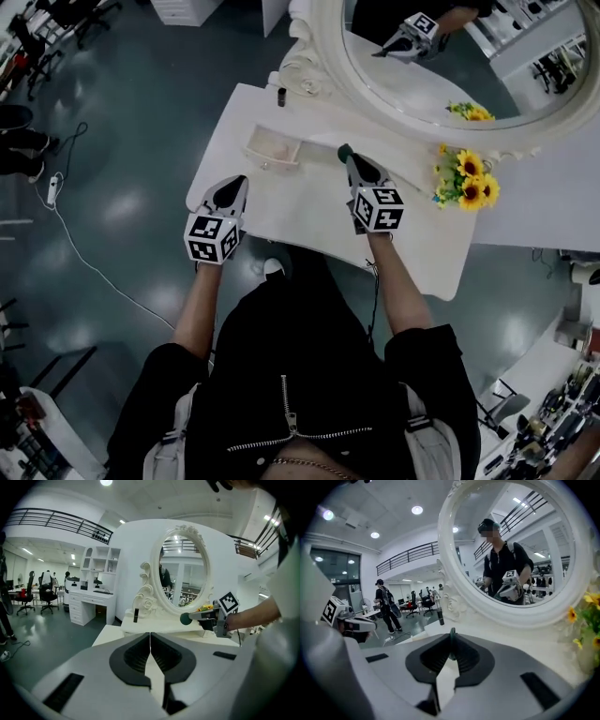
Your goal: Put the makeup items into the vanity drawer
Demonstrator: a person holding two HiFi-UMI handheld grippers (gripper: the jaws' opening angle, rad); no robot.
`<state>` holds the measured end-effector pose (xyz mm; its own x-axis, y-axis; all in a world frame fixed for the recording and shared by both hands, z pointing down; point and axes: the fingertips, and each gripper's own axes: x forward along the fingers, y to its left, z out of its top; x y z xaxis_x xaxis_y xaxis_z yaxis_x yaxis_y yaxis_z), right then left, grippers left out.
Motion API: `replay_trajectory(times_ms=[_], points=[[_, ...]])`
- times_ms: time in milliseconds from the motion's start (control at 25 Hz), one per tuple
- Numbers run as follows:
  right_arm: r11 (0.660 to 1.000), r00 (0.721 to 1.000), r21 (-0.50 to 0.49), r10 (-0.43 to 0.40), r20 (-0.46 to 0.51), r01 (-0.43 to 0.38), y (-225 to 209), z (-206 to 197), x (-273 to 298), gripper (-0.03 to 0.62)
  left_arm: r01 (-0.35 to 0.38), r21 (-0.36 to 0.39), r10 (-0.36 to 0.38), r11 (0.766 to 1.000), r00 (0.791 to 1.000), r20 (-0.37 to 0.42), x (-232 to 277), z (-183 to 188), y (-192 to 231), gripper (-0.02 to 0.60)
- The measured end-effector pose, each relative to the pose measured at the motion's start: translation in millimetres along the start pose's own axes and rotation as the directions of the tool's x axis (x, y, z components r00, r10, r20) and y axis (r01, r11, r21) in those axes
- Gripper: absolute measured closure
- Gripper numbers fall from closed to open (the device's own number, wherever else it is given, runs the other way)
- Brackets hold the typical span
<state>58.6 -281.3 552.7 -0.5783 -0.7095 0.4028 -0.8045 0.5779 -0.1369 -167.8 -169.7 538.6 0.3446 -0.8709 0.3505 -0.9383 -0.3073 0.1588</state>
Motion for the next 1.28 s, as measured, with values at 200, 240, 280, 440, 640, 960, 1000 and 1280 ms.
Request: replay_trajectory(times_ms=[200,240,280,440,640,960,1000,1280], points=[[0.990,0.992,-0.064,0.123,-0.030,-0.124,55.7,8.7,45.7,0.566,-0.098,-0.053,0.098,0.994,0.995,0.001,-34.4,-15.5,28.6,0.560],[0.986,0.989,-0.082,0.144,-0.040,-0.146,66.7,9.8,55.1,0.566,-0.119,-0.063,0.119,0.991,0.993,0.001,-41.7,-18.5,34.7,0.560],[0.981,0.985,-0.100,0.163,-0.053,-0.168,77.4,10.1,64.7,0.566,-0.139,-0.074,0.139,0.988,0.990,0.000,-49.2,-21.8,40.5,0.560],[0.957,0.968,-0.164,0.219,-0.124,-0.238,113.4,0.1,102.8,0.565,-0.219,-0.117,0.220,0.969,0.975,-0.010,-79.6,-38.5,60.1,0.560],[0.944,0.953,-0.200,0.220,-0.207,-0.262,131.8,-22.7,134.9,0.563,-0.292,-0.154,0.291,0.944,0.956,-0.032,-110.6,-57.0,77.3,0.560],[0.954,0.940,-0.163,0.201,-0.275,-0.251,136.6,-50.7,152.1,0.559,-0.346,-0.185,0.339,0.920,0.938,-0.071,-134.7,-74.9,88.2,0.560],[0.954,0.938,-0.159,0.201,-0.281,-0.252,136.0,-52.9,152.7,0.557,-0.345,-0.185,0.338,0.920,0.938,-0.071,-134.0,-74.6,88.1,0.560],[0.959,0.932,-0.107,0.223,-0.287,-0.263,135.1,-55.4,151.7,0.522,-0.324,-0.171,0.317,0.930,0.946,-0.067,-126.0,-68.5,84.6,0.560]])
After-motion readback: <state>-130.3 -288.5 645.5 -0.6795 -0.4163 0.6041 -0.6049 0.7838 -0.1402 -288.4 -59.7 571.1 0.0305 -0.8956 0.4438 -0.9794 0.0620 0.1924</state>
